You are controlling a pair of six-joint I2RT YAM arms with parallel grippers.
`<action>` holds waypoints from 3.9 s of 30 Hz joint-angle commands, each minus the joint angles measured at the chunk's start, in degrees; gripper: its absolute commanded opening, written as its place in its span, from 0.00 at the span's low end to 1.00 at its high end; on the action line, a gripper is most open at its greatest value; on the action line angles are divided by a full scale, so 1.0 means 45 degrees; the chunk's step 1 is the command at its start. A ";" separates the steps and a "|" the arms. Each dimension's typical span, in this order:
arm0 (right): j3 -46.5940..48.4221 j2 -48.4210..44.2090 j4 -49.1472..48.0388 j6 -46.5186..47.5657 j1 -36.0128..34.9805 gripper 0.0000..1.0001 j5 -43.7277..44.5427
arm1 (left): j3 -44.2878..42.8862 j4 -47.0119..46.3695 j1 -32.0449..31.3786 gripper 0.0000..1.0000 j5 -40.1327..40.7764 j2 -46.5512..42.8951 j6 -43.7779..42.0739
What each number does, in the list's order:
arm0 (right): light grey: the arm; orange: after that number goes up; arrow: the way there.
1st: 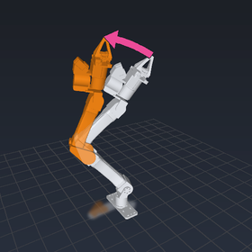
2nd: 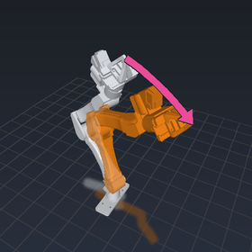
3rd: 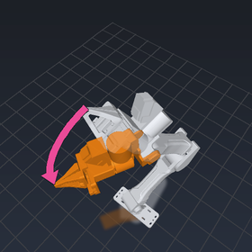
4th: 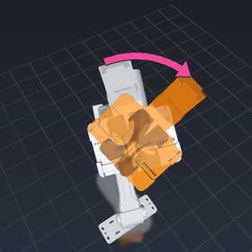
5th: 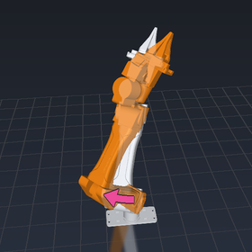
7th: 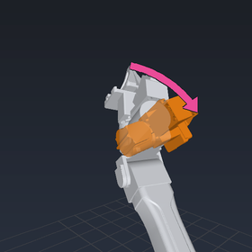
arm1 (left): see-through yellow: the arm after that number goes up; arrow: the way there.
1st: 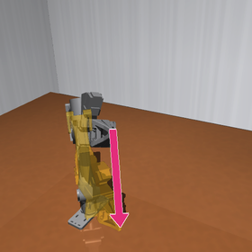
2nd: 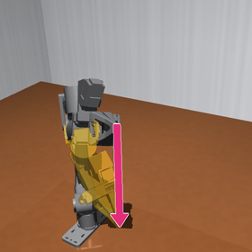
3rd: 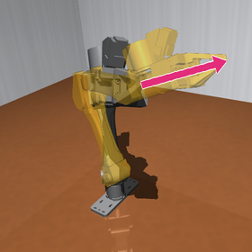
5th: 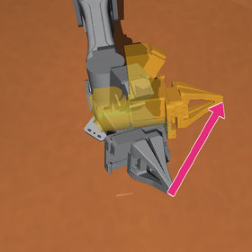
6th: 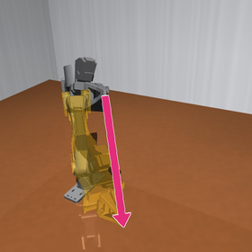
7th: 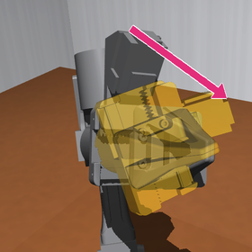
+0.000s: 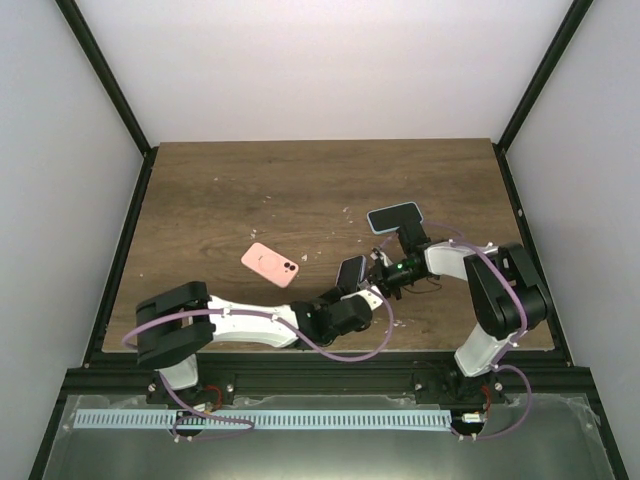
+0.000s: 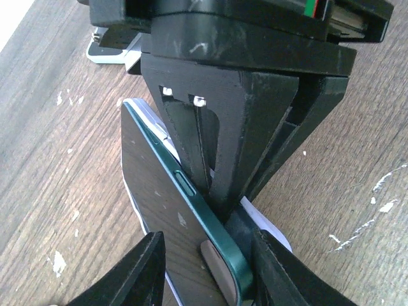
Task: Take the phone out of the phone case
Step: Remove the phone case from the phone, then move the phone to the center of the board.
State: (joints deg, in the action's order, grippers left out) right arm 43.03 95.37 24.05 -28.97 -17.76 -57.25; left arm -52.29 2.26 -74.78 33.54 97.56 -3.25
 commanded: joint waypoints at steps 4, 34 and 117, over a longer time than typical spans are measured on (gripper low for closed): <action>0.0376 0.0102 0.0026 0.0258 0.0040 0.01 -0.0675 | -0.0077 0.0147 0.0017 0.43 0.1321 0.1058 -0.0235; 0.1053 -0.0535 0.0379 0.0349 0.0022 0.01 0.2250 | -0.0561 -0.0141 -0.0198 0.00 0.1778 0.1622 0.0965; 1.2294 0.9997 1.1618 1.4087 0.4487 0.01 0.0849 | 0.2784 -0.1052 -0.0198 0.00 0.0536 -0.4699 0.3616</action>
State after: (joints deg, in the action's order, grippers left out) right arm 99.81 138.28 74.22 32.34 6.68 -53.45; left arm -39.20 1.69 -75.42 35.68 75.50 12.43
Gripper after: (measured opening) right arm 0.043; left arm 0.080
